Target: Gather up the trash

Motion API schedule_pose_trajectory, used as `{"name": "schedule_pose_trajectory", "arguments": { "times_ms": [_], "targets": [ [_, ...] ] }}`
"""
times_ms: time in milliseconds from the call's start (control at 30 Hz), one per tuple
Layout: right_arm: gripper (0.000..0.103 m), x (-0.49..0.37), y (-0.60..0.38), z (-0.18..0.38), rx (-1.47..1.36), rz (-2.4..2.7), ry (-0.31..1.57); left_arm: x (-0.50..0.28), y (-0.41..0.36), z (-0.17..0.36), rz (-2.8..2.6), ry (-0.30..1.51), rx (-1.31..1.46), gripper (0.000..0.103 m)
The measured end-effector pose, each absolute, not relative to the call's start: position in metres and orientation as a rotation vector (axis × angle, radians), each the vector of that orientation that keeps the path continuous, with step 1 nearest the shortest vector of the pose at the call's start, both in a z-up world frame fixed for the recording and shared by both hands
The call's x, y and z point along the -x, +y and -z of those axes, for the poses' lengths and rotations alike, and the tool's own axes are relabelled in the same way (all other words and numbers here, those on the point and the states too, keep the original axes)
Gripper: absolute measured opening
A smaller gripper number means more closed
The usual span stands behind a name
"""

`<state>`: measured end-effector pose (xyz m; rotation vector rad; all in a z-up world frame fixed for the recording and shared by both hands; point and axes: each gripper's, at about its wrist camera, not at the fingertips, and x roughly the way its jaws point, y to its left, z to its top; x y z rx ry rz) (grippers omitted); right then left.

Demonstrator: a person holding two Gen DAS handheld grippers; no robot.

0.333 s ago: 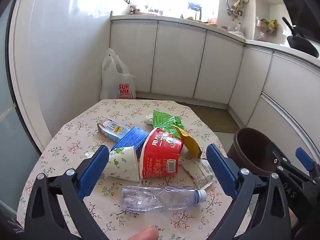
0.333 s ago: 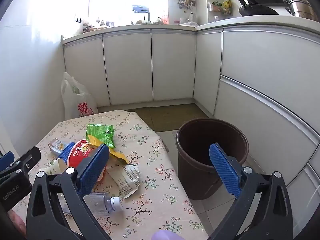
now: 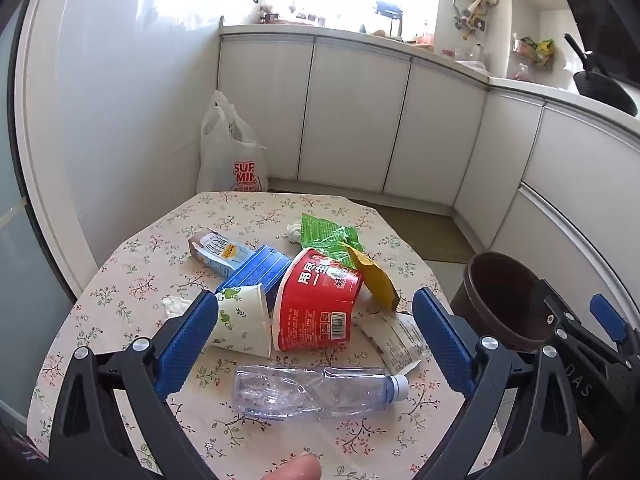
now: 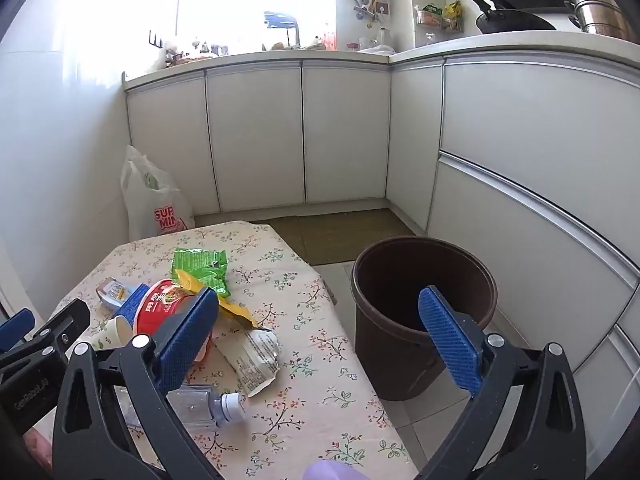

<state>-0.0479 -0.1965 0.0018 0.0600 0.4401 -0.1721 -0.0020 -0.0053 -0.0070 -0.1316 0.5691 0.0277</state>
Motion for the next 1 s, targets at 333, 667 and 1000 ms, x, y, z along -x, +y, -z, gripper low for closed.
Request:
{"name": "schedule_pose_trajectory", "arguments": {
  "times_ms": [333,667,1000],
  "targets": [
    [0.096,0.022,-0.202,0.006,0.005,0.173,0.432,0.001,-0.002,0.010,-0.026,0.575,0.146,0.095],
    [0.096,0.026,-0.198,0.005,0.026,0.175,0.412,0.003,-0.006,0.012,-0.043,0.574,0.133,0.095],
    [0.096,0.023,-0.202,0.006,0.015,0.176,0.430,0.002,-0.002,0.012,-0.043,0.579,0.139,0.095]
  ]
}}
